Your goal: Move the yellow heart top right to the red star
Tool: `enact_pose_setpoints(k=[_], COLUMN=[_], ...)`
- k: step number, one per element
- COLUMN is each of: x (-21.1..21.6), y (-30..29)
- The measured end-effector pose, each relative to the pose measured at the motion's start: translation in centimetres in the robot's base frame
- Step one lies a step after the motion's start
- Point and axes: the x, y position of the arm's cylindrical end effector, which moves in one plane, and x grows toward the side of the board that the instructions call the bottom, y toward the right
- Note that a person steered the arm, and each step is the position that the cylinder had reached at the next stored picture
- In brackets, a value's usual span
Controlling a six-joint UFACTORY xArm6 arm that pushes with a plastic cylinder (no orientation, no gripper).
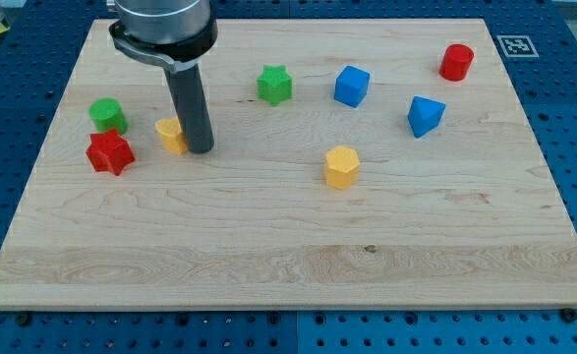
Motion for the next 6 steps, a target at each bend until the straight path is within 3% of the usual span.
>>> enact_pose_setpoints(k=[1, 5, 6], x=[-2.3, -2.9, -3.0], y=[0.9, -2.6, 1.4])
